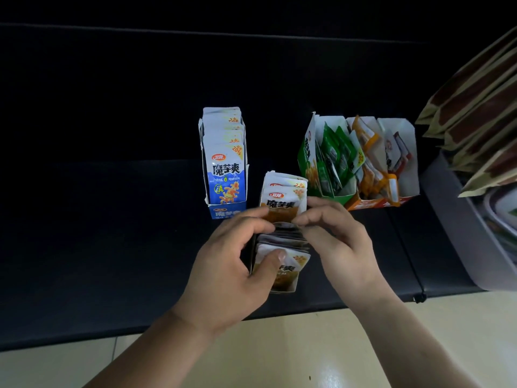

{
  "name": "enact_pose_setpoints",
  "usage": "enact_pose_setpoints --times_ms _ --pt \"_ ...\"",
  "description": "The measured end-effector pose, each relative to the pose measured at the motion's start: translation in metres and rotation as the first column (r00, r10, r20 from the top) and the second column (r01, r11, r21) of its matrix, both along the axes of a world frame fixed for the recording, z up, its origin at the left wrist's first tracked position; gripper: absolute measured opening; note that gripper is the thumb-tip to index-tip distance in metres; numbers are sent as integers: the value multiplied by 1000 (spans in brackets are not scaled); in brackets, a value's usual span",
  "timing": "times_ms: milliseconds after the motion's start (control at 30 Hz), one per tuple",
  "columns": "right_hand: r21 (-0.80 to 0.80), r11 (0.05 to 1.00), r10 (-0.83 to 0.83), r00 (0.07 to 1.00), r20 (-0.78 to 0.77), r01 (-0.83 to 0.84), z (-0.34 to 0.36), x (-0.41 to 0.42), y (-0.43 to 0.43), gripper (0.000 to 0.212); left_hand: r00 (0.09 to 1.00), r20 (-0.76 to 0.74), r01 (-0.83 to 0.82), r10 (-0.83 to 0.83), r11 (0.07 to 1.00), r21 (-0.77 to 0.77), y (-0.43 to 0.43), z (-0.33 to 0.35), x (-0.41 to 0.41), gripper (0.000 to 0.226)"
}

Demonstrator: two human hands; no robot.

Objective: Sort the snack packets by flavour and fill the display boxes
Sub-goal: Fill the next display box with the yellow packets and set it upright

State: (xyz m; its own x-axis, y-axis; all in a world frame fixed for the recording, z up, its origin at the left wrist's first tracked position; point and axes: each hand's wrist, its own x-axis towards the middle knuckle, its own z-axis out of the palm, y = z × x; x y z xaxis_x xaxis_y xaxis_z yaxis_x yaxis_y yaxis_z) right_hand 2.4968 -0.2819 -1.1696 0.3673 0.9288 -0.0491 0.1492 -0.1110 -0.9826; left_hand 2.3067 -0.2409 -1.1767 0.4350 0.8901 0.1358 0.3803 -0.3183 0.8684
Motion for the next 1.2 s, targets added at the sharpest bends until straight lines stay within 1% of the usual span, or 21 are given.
enact_pose_setpoints --times_ms 100,200,267,333,400,467,533,667,733,833,867,933,1000,1133,1200 --pt "-36 999 -27 998 -64 24 0 4 0 20 999 29 -29 30 999 -27 -3 0 -1 33" --pt "-36 999 -18 987 -158 13 6 4 4 41 996 75 -37 44 994 -98 -4 1 0 39" --pt "-61 998 3 985 -175 -14 7 5 8 53 995 84 -36 45 994 -103 -4 -1 0 40" --pt "-108 994 12 986 -169 -31 4 5 10 56 995 85 -36 44 995 -95 -5 -3 -1 37" --pt "-135 990 9 986 -167 -32 1 4 10 53 995 90 -31 35 998 -49 -4 -6 -1 31" --pt "-128 992 -8 991 -131 -9 2 3 9 51 996 93 -2 2 1000 2 -4 -7 -2 27" --pt "-117 993 -25 999 -29 21 5 4 11 43 996 91 10 -11 1000 15 -3 -8 -3 27" --pt "-113 994 16 980 198 7 6 9 20 25 995 94 10 -12 1000 28 -3 -9 -3 25" --pt "-89 996 14 961 277 11 6 9 25 24 995 100 8 -10 1000 23 -3 -9 -2 25" --pt "-91 996 33 938 346 -1 8 7 32 30 994 108 4 -4 1000 -6 -1 -9 -2 26" --pt "-106 994 55 921 386 -15 8 7 34 29 994 108 2 -1 1000 -13 0 -10 -2 26" --pt "-136 990 83 895 439 -25 10 7 37 20 993 116 3 2 999 -41 2 -9 -3 27" --pt "-167 986 104 887 449 -31 13 9 40 11 993 115 12 -6 999 -47 4 -9 -3 27" --pt "-347 928 270 885 379 -134 21 17 39 11 993 117 10 -9 1000 -8 1 -9 -5 22" --pt "-355 920 286 902 323 -164 23 17 34 15 993 114 25 -24 1000 -6 0 -10 -7 23"
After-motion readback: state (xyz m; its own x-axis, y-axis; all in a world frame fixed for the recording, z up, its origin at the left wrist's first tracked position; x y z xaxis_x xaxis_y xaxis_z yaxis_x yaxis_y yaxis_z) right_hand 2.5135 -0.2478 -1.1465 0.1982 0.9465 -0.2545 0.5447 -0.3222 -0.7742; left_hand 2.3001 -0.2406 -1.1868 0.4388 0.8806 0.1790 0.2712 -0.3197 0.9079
